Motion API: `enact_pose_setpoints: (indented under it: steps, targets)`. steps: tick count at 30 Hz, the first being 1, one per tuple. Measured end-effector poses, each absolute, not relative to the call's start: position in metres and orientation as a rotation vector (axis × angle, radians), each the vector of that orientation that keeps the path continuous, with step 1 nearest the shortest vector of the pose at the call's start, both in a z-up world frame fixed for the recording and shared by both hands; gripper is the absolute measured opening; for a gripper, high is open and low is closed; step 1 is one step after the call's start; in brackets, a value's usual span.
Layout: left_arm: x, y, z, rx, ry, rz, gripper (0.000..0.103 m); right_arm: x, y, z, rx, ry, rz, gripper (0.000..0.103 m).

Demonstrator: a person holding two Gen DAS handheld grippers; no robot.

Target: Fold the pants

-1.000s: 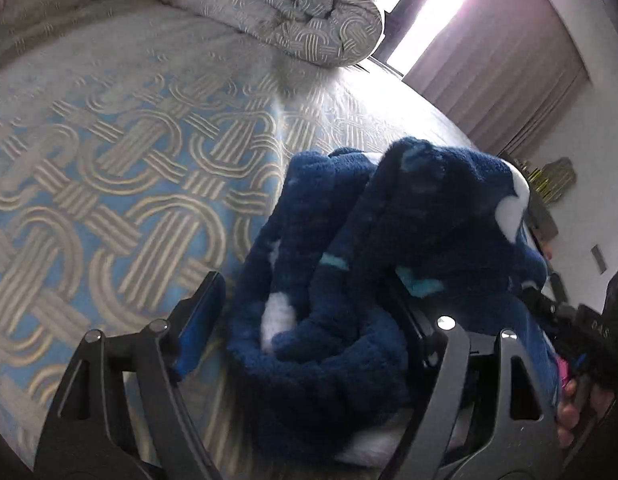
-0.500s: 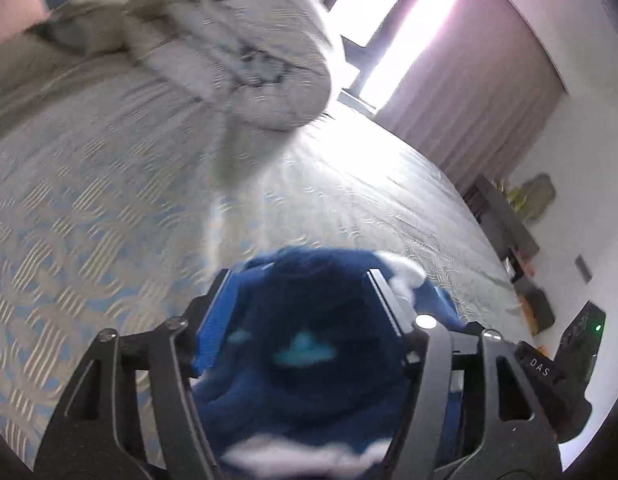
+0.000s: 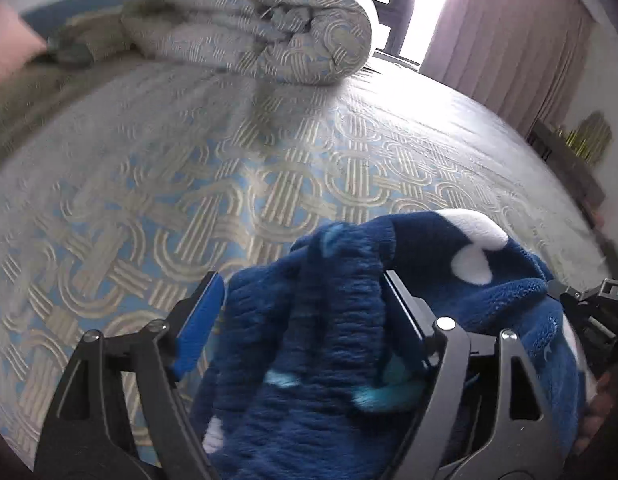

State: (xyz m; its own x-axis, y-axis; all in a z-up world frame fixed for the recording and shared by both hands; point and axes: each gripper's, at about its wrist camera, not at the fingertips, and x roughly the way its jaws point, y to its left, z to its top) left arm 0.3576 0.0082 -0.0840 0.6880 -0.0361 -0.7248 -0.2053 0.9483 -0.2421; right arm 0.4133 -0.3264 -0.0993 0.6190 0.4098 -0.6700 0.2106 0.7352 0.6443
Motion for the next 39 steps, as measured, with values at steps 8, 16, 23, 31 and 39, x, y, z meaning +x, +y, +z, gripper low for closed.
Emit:
enact_pose_setpoints:
  steps: [8, 16, 23, 31, 39]
  targets:
    - [0.335, 0.044, -0.055, -0.521, 0.799, 0.069, 0.067, 0.386, -0.359, -0.08, 0.904, 0.843, 0.161, 0.006]
    - [0.383, -0.023, -0.035, -0.311, 0.858, -0.032, 0.067, 0.353, -0.304, -0.065, 0.581, 0.834, 0.239, 0.017]
    - [0.407, 0.011, -0.106, -0.509, 0.99, 0.118, 0.072, 0.321, -0.283, -0.08, 0.317, 0.851, 0.251, 0.014]
    - [0.386, 0.002, -0.07, -0.206, 0.886, 0.176, 0.077, 0.3, -0.292, -0.085, 0.345, 0.85, 0.28, 0.014]
    - [0.338, -0.013, -0.001, -0.283, 0.715, 0.003, 0.075, 0.333, -0.335, -0.044, 0.644, 0.768, 0.32, 0.019]
